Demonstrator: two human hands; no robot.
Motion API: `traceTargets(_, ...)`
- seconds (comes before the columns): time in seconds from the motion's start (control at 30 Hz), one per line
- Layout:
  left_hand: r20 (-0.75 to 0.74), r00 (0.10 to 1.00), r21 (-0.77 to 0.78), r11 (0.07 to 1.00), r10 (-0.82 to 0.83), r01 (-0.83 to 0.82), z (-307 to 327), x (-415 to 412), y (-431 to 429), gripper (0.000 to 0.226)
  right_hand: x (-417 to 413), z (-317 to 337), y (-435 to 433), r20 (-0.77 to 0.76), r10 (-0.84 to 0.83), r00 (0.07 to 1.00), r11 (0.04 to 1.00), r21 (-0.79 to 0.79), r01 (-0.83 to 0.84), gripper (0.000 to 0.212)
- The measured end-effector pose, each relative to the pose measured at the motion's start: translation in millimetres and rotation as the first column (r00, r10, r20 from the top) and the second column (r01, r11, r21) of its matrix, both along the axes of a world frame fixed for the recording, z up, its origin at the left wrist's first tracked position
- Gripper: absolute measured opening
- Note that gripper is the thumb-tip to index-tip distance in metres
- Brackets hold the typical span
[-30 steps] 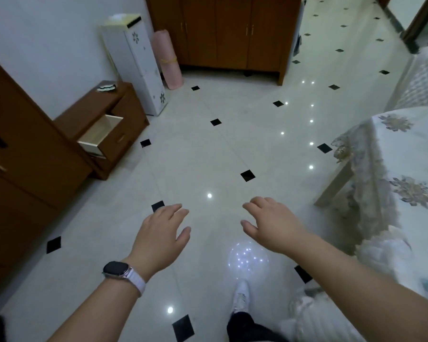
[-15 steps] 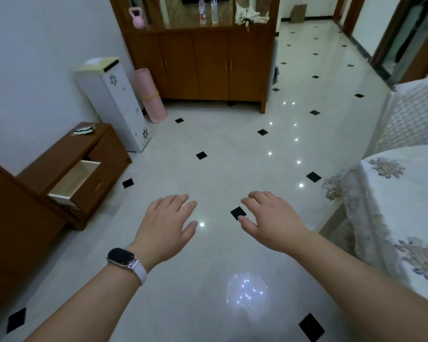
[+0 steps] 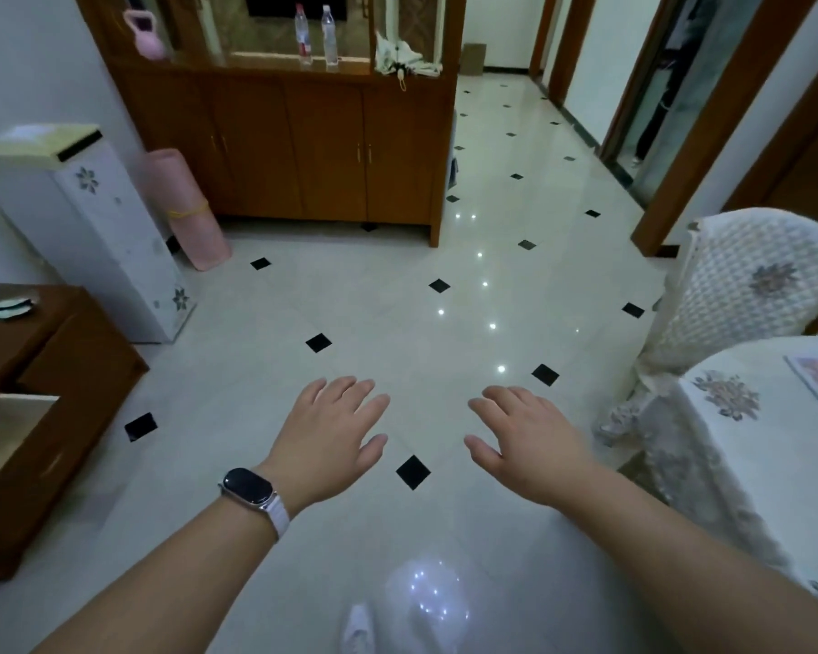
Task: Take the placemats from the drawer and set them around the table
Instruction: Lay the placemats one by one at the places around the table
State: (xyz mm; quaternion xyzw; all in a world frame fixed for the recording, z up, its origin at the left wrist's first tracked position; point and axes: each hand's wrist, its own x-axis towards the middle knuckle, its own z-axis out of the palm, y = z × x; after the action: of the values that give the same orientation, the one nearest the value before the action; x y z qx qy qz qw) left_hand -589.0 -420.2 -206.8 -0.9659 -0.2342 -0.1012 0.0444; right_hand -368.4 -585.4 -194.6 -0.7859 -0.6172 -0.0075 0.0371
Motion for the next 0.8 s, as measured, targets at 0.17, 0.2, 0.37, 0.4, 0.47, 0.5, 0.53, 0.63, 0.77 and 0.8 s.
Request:
traceTargets(0.17,0.024,0.994,0.007,0.994,-0.109,0.109,7,42,95,0.047,19,18,72,0.059,-0.068,0.996,0.994,0.089,0.063,0.048)
traceTargets(0.2,0.024,0.991,0.010,0.992,-0.128,0.128,8,52,109,0.047,25,19,82,0.056,-0.075,0.996,0.994,0.087,0.070,0.048)
traceTargets(0.37,0.018,0.979,-0.023,0.978,-0.205,0.206,7,99,156,0.048,60,13,108,0.061,-0.132,0.989,0.991,0.031,0.130,0.050)
traceTargets(0.4,0.019,0.975,-0.028,0.975,-0.222,0.223,6,111,165,0.048,70,12,114,0.055,-0.139,0.989,0.990,0.027,0.137,0.050)
traceTargets(0.47,0.021,0.969,-0.046,0.968,-0.245,0.245,3,134,179,0.049,92,9,124,0.042,-0.156,0.987,0.987,0.037,0.154,0.050)
traceTargets(0.5,0.019,0.967,-0.053,0.965,-0.254,0.255,1,146,186,0.050,103,7,129,0.036,-0.161,0.986,0.986,0.041,0.160,0.050)
traceTargets(0.53,0.013,0.964,-0.056,0.962,-0.266,0.266,-1,159,192,0.050,115,5,134,0.030,-0.160,0.987,0.986,0.043,0.159,0.050)
traceTargets(0.63,0.005,0.948,-0.050,0.947,-0.317,0.317,-7,200,212,0.048,157,-7,152,0.023,-0.123,0.992,0.990,0.066,0.121,0.049)
traceTargets(0.77,-0.032,0.938,-0.035,0.938,-0.345,0.344,-8,263,246,0.047,226,-21,186,0.028,-0.089,0.996,0.987,0.134,0.084,0.047)
traceTargets(0.8,-0.055,0.937,-0.034,0.939,-0.344,0.343,-7,281,255,0.047,245,-22,196,0.026,-0.085,0.996,0.986,0.143,0.081,0.047)
